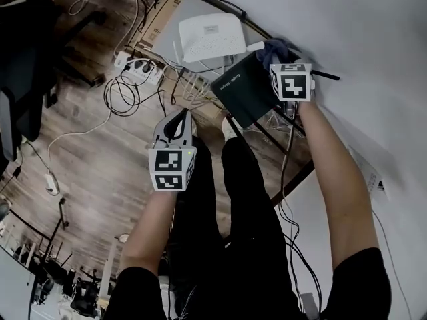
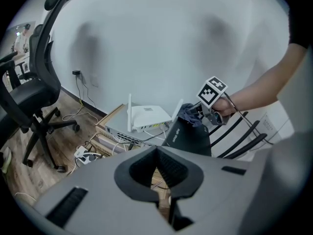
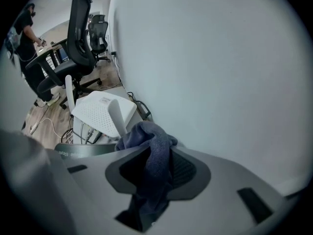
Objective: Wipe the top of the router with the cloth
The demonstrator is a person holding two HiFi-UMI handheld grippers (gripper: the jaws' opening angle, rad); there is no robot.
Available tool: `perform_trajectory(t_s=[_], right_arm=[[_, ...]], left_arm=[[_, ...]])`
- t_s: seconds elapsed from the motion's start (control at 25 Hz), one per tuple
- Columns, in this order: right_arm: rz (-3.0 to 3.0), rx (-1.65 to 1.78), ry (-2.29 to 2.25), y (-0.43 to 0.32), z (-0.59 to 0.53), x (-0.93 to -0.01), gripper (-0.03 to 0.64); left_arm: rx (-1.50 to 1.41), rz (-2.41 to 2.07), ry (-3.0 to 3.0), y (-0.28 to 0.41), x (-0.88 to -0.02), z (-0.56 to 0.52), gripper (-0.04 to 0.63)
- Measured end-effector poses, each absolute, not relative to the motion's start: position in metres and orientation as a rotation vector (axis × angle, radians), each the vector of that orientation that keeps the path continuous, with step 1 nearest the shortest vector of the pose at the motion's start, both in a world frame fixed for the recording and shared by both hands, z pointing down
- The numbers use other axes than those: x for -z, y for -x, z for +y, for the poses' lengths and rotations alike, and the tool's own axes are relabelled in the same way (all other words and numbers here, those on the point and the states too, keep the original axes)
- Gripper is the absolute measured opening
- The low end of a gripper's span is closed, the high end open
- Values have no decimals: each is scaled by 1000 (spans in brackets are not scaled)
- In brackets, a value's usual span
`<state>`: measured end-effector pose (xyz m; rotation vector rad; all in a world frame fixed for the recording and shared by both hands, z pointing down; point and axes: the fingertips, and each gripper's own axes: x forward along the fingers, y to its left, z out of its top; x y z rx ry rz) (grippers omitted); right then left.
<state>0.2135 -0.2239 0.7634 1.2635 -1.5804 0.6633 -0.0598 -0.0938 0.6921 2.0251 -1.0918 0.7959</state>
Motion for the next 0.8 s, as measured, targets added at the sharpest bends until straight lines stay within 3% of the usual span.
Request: perform_trajectory(t_s=[0.16,0.36,0.8], right_arm=[[-1625,-662,-1258,-208,-219,-770,57],[-1646,-835,-1199,-202,-214,-774,55],[-1731,-835,-941,-159,-189,-772,55]], left_arm=[[-796,-1094,-2011,63,-695,-88,-2],[-784,-1088,-2011,61,-697,-83,-2],[-759,-1096,-2014,58,-693,-84,-2]])
